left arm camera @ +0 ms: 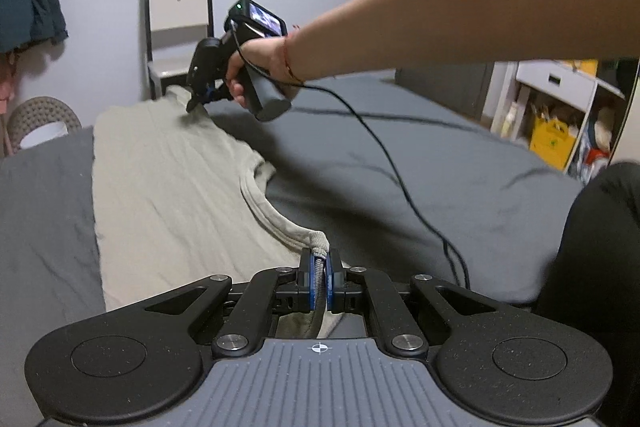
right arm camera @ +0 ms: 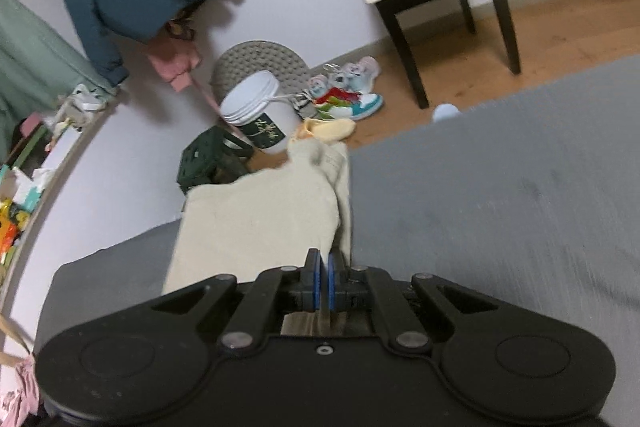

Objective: Fold clothes

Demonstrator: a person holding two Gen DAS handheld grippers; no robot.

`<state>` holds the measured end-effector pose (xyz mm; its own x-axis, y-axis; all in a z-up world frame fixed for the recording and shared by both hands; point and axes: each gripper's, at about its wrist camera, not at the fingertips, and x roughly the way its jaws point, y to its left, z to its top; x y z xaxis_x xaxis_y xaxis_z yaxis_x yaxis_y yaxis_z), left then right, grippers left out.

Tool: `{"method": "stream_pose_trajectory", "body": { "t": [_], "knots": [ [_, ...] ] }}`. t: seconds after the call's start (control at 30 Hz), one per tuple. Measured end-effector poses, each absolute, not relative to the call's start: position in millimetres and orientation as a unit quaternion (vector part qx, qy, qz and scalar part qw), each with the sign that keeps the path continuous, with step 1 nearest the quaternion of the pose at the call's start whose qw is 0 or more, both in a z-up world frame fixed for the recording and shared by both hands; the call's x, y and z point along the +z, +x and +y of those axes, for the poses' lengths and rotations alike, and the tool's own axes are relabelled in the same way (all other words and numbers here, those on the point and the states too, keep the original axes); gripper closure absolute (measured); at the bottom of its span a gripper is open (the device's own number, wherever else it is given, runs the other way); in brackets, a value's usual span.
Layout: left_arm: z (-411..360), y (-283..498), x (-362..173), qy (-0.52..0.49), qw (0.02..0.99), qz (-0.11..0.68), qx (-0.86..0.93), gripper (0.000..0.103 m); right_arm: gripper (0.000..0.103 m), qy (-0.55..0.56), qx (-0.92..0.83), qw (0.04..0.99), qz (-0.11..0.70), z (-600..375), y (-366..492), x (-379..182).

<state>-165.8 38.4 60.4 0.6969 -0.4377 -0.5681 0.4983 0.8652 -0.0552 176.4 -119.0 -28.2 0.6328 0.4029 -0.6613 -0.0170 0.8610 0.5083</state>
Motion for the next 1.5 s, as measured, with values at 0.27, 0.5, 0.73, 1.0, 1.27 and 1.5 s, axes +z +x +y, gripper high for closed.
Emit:
{"method": "stream_pose_trajectory", "body": {
  "t": [0.27, 0.5, 0.73, 1.0, 1.27, 1.5],
  "knots": [
    [32, -168, 57, 0.049, 0.916, 0.305, -0.258, 0.099, 0.099, 0.238, 0.121, 0.873, 0.408, -123, 174, -32],
    [23, -168, 47, 0.057, 0.910, 0.319, -0.258, 0.099, 0.087, 0.248, 0.123, 0.867, 0.416, -122, 176, -34],
    [24, -170, 40, 0.047, 0.909, 0.327, -0.255, 0.098, 0.068, 0.326, 0.119, 0.866, 0.360, -139, 184, -32],
    [24, -167, 33, 0.031, 0.908, 0.334, -0.253, 0.098, 0.069, 0.424, 0.109, 0.832, 0.339, -161, 212, -55],
    [23, -166, 31, 0.033, 0.903, 0.343, -0.257, 0.098, 0.098, 0.409, 0.140, 0.827, 0.358, -158, 233, -57],
    [23, -165, 29, 0.032, 0.902, 0.346, -0.257, 0.098, 0.063, 0.378, 0.122, 0.836, 0.379, -155, 237, -46]
  ]
}}
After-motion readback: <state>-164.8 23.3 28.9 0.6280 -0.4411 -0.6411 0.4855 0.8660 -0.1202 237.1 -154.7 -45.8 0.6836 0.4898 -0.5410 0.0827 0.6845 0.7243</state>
